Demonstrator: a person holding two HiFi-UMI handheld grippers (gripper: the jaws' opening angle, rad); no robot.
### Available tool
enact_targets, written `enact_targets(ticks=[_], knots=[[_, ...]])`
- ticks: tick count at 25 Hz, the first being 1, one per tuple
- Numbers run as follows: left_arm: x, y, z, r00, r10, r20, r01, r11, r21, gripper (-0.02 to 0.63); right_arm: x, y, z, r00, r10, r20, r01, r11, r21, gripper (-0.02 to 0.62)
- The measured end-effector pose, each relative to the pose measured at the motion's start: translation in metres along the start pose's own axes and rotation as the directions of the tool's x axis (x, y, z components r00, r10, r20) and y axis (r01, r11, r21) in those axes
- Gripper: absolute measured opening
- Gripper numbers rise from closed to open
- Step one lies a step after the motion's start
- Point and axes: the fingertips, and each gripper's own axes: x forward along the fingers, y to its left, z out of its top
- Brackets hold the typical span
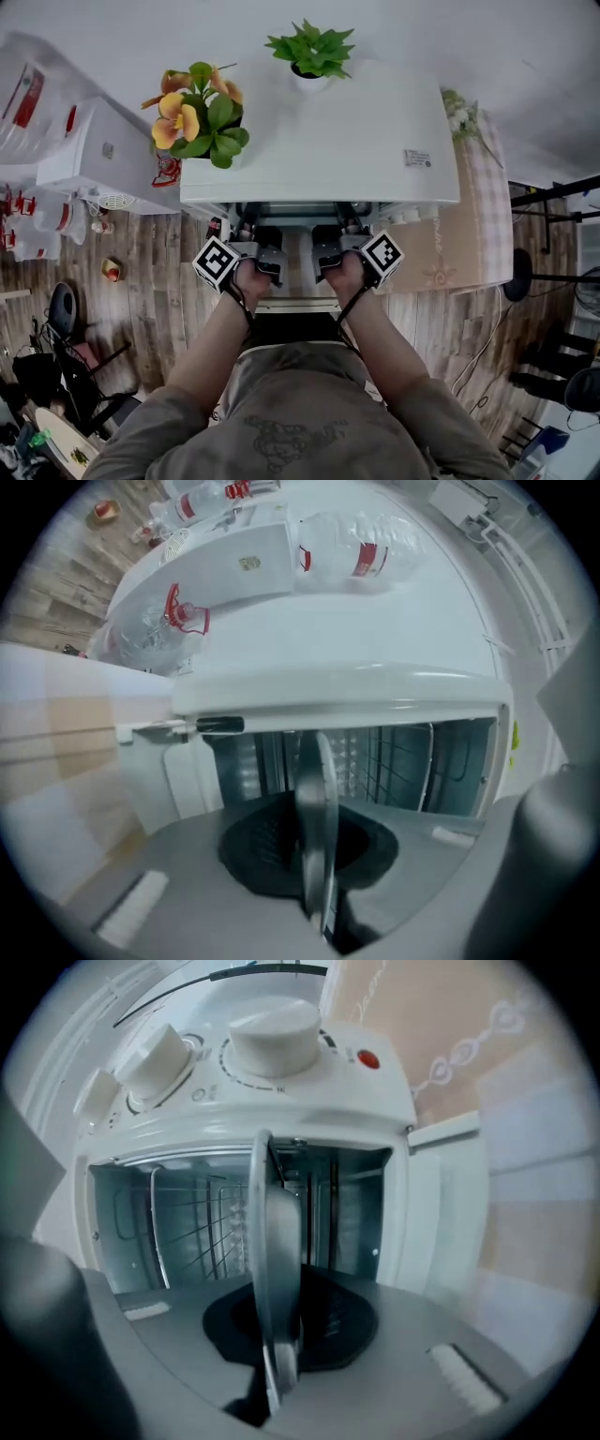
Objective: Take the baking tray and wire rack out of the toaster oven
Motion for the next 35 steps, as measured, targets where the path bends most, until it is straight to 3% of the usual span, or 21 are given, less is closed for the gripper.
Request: enact_targets(ticks=[19, 25, 35], knots=[[-0.104, -0.014, -0.04, 0.996, 0.069, -0.047, -0.072, 0.996, -0.054, 0.023, -0.111, -0.005, -0.033, 0.994, -0.096, -0.043, 0.095, 0.995, -0.022, 0.032], [-0.144, -0.005, -0.05, 0.987, 0.143, -0.076, -0.145, 0.989, -0.031, 0.023, -0.148, -0.01, -0.045, 0.987, -0.147, -0.059, 0.147, 0.989, -0.001, 0.031], [-0.175, -0.044, -0.058, 0.987, 0.115, -0.112, -0.118, 0.993, -0.018, 0.023, -0.184, 0.024, -0.061, 0.989, -0.122, -0.087, 0.121, 0.993, -0.011, 0.032]])
